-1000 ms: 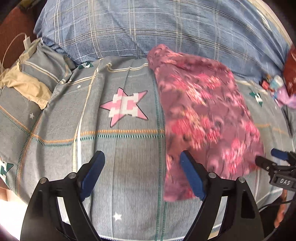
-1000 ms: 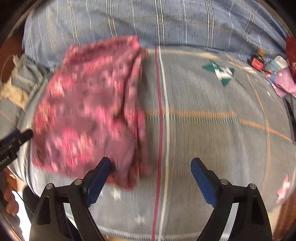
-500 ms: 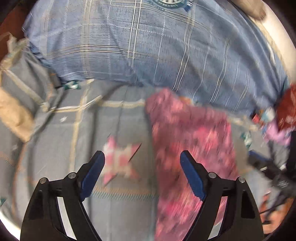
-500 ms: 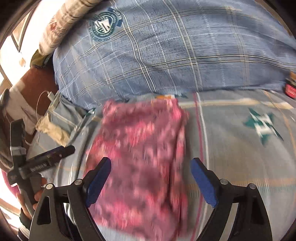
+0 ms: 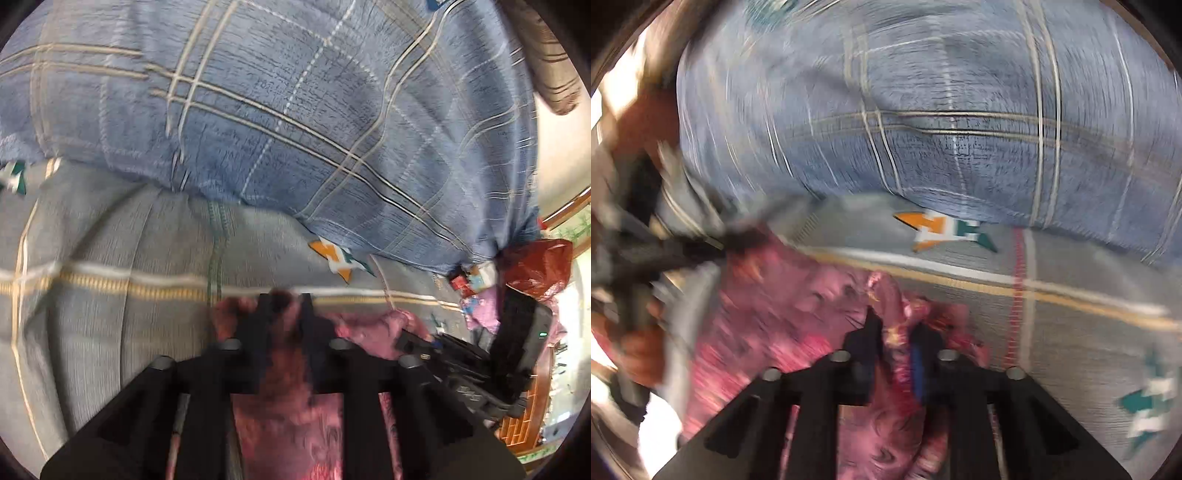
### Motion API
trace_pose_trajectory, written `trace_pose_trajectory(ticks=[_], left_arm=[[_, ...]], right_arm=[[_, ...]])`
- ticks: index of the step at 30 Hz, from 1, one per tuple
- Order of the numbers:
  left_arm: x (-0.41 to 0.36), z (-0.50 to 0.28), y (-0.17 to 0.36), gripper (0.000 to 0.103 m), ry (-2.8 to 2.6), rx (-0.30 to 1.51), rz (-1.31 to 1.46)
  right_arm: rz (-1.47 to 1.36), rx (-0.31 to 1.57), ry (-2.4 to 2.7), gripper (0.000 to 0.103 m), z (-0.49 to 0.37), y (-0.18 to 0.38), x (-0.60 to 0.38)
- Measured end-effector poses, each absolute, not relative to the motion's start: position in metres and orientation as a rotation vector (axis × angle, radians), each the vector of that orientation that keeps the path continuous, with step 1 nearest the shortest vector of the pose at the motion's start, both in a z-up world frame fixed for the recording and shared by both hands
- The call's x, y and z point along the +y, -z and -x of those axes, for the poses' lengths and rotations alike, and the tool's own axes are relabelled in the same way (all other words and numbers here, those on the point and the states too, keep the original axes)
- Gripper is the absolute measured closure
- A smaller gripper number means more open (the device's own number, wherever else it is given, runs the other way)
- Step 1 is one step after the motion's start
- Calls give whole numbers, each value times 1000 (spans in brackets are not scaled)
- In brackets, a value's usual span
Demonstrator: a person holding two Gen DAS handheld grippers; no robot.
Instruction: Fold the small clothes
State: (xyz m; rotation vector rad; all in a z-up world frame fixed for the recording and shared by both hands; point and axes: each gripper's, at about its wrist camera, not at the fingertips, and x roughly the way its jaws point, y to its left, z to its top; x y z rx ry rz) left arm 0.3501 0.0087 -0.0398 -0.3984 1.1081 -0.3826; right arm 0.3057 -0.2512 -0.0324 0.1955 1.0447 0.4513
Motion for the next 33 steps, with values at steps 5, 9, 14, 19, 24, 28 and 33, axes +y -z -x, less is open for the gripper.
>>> trace_pose_trajectory(ticks=[5,9,14,19,24,28,33], left_arm=[[-4,-377,48,94,243,1165,257],[27,-358,30,75,425,1116,414],[22,-325,34,29,524,1113,367],[-5,-331,40,96,435,1096,215],[-31,-352,57,99,289,1062,11],[-22,-353,62,99,262,1096,76],[7,-322,17,99,340,1015,203]], right_arm=[[-404,1097,-409,91,-322,58,-276],[-525,1094,-462,85,-316,66,-289],[-535,1065,-517,73,-312,57,-290],[-573,1032,-552,95,-308,51,-285],[-558,1048,-478,96,-311,60,-284],[-578,1061,-459,92,-311,73,-288],[-526,947,-497,83,-278,37,-291]])
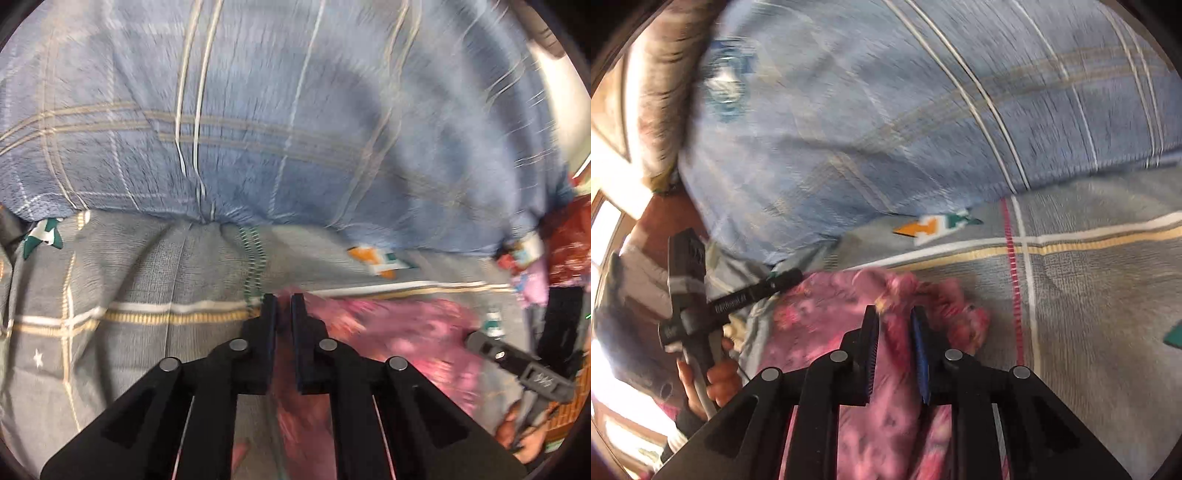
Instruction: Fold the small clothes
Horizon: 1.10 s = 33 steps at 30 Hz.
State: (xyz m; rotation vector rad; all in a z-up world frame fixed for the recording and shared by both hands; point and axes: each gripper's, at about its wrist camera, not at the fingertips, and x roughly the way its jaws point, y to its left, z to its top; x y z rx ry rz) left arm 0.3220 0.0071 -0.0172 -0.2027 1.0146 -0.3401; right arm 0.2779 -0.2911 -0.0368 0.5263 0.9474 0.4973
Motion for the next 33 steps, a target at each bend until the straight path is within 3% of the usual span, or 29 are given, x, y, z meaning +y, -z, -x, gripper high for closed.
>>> trace_pose_trajectory(ticks=[5,8,11,13,14,16,17,18,19,22,30,33], left_arm=[[-15,-276,13,94,480,995,129],[-47,-292,47,94,412,1095,37],[-39,-292,35,94,387,1078,81],[-30,-282,22,93,395,1094,143],[-25,-274,20,86,398,1094,163],[-14,-255,13,58,384,1072,183],[-11,-241,10,38,364,1056,185],[-9,-226,9,30,338,1028,190],[-8,-210,9,28,321,1000,197],[-2,-174,10,22,260,987,202],[-16,-90,24,20,116,1010,10],[-20,-65,19,20,131,928,-53]], right_arm=[[-483,873,-563,75,-240,26,-288],[-423,962,-463,83,-238,59,-291],[-421,946,-447,86,-234,59,-295],[-463,932,-438,79,-222,44,-305],[-458,919,-428,78,-214,38,-307],[-435,890,-401,64,-196,22,-313],[-415,869,-388,58,-183,13,-316],[-390,848,-366,42,-169,3,-315],[-369,841,-345,21,-159,-3,-313],[-248,855,-250,6,-119,-11,-298],[-84,981,-157,6,-51,4,-256],[-28,972,-154,6,-38,4,-244]])
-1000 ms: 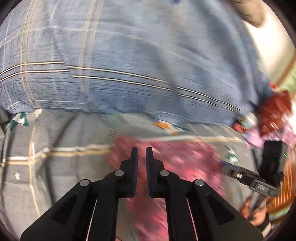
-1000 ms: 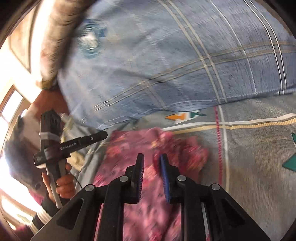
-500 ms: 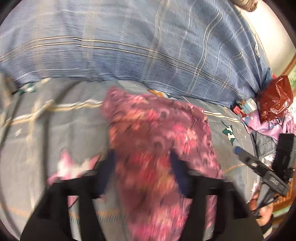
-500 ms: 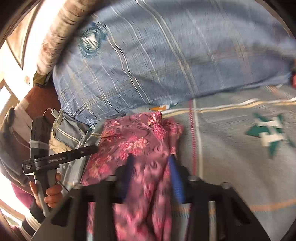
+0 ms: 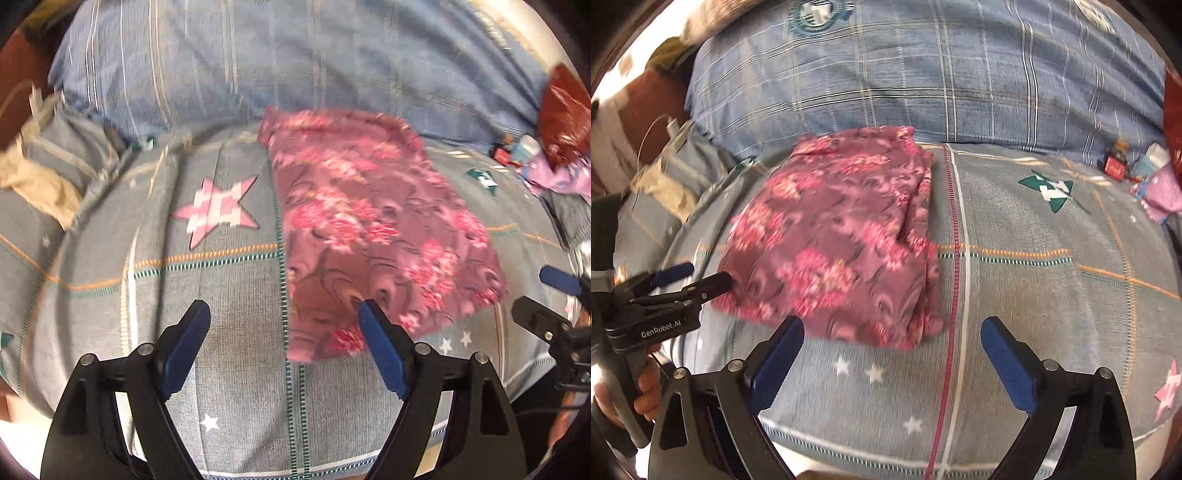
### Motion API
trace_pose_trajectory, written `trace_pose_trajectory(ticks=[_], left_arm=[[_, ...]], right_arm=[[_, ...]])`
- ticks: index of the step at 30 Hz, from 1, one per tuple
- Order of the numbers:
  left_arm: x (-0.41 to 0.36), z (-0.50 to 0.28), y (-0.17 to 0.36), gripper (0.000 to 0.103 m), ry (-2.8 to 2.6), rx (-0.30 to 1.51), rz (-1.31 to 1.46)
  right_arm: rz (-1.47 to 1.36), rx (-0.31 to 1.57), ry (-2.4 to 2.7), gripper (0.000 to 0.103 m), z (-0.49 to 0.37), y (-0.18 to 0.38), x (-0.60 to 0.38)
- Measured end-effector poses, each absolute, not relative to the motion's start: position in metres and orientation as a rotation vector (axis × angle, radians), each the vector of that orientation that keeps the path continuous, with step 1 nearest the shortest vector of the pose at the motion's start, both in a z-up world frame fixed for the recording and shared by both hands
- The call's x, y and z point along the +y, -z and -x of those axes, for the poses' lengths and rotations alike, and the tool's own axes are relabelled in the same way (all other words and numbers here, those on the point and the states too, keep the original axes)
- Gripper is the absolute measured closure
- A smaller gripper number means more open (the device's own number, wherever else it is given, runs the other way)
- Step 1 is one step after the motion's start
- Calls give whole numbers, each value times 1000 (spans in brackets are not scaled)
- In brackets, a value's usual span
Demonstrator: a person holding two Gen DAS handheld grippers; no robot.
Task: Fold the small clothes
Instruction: 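Open both grippers and withdraw them from the folded shirt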
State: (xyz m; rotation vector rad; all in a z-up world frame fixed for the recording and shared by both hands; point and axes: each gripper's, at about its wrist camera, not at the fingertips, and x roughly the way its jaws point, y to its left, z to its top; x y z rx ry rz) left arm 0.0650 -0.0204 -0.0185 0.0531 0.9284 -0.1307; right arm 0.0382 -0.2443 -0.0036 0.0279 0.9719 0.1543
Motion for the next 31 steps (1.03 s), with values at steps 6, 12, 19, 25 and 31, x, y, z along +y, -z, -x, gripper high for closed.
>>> trace_pose_trajectory(ticks=[6,12,19,25,31], left_arm=[[-19,-44,11,20,115,862,-101],[-28,-31,21,20,146,910,-168],[-38,-20,26,20,195,935,-160],[-48,-14,25,20,261,931,-177],[-61,-9,12,20,297,888,-215]], right_arm=[[134,915,-73,5,-17,-8,-235],[190,890,-46,2,-4,-12,-239],[186,923,-33,2,6,-2,-252],[134,930,-25,2,9,-2,-263],[136,936,-15,2,7,-2,-265]])
